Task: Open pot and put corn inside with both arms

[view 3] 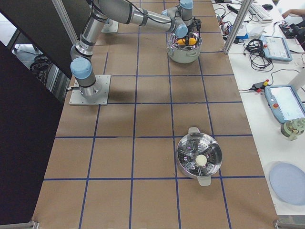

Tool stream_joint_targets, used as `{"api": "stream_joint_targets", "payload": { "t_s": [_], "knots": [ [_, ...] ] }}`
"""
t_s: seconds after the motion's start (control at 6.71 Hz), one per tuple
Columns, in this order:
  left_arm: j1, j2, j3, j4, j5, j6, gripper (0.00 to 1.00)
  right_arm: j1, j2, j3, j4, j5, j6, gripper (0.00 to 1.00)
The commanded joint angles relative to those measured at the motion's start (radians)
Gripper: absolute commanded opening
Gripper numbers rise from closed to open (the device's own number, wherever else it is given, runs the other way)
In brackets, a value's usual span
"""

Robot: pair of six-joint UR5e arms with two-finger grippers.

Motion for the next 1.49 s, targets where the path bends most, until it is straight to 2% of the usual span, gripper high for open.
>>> {"api": "stream_joint_targets", "payload": {
  "t_s": [0.0,0.15,0.3,0.45,0.74,0.89,1.19,1.34],
  "knots": [
    [-0.006,-0.010,0.004,0.043,0.001,-0.015,0.99,0.004,0.014,0.002,-0.008,-0.011,0.000,0.89],
    [-0.035,0.028,0.016,0.023,0.004,-0.020,1.00,0.003,-0.008,-0.002,0.006,-0.009,-0.002,1.00],
    [-0.065,0.083,0.024,-0.053,0.008,-0.036,1.00,-0.005,-0.075,0.013,0.024,-0.008,-0.005,1.00],
    [-0.110,0.159,0.039,-0.172,0.013,-0.126,1.00,-0.049,-0.148,0.013,0.126,-0.009,-0.041,1.00],
    [-0.242,0.358,0.085,-0.440,0.013,-0.242,1.00,-0.161,-0.369,0.069,0.385,0.003,-0.197,1.00],
    [-0.296,0.446,0.075,-0.495,0.033,-0.244,1.00,-0.199,-0.488,0.130,0.496,-0.003,-0.234,1.00],
    [-0.303,0.484,0.061,-0.521,0.045,-0.239,1.00,-0.226,-0.641,0.246,0.511,0.006,-0.287,1.00],
    [-0.283,0.490,0.061,-0.547,0.047,-0.224,1.00,-0.215,-0.645,0.245,0.514,0.002,-0.287,1.00]
  ]
}}
